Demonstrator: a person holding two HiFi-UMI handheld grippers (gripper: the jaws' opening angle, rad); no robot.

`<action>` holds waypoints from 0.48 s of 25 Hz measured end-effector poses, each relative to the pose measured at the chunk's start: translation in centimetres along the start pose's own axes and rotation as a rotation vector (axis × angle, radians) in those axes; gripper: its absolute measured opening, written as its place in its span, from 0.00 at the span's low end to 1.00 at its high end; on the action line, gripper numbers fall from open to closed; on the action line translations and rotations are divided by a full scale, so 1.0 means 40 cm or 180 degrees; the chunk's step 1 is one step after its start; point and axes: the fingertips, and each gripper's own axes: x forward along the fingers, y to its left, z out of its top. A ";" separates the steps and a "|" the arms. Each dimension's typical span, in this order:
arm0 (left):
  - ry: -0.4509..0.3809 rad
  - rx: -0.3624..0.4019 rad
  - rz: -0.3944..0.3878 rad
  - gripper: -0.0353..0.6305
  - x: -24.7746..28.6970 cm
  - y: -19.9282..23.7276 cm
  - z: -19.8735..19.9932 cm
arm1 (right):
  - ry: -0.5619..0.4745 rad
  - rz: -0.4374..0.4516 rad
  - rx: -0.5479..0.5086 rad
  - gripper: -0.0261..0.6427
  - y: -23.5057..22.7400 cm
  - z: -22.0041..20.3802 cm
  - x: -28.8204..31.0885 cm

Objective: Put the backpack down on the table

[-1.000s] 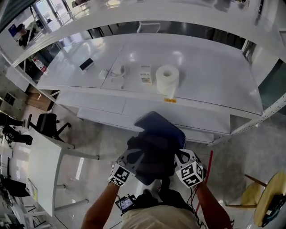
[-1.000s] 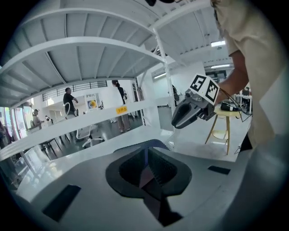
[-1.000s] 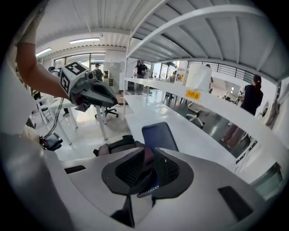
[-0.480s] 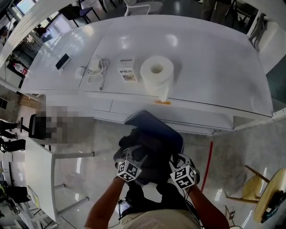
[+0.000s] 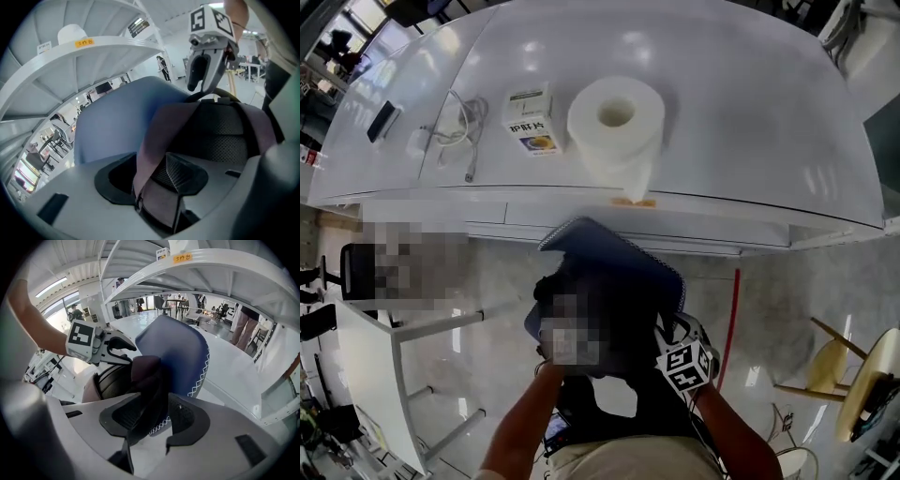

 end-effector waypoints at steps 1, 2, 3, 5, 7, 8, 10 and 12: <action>-0.0030 0.0034 -0.0039 0.33 0.006 -0.003 -0.001 | 0.0005 -0.0008 0.0021 0.28 -0.002 0.000 0.010; -0.0056 0.0075 -0.0078 0.33 0.011 -0.007 -0.002 | 0.0012 -0.0016 0.0044 0.28 -0.003 -0.002 0.018; -0.0077 0.0116 -0.0108 0.33 0.015 -0.010 -0.003 | 0.0018 -0.0024 0.0064 0.28 -0.003 -0.003 0.024; -0.0102 0.0169 -0.0136 0.33 0.022 -0.013 -0.005 | 0.0028 -0.0049 0.0086 0.28 -0.005 -0.007 0.035; -0.0117 0.0140 -0.0118 0.33 0.033 -0.010 -0.005 | 0.0038 -0.0068 0.0104 0.28 -0.010 -0.011 0.046; -0.0123 0.0090 -0.0096 0.33 0.040 -0.006 -0.006 | 0.0044 -0.0076 0.0114 0.28 -0.013 -0.012 0.053; -0.0133 -0.0048 -0.0038 0.33 0.056 0.001 -0.006 | 0.0051 -0.0115 0.0098 0.28 -0.021 -0.012 0.067; -0.0141 -0.0225 0.0040 0.33 0.072 0.010 -0.007 | 0.0053 -0.0215 -0.0002 0.24 -0.028 -0.013 0.079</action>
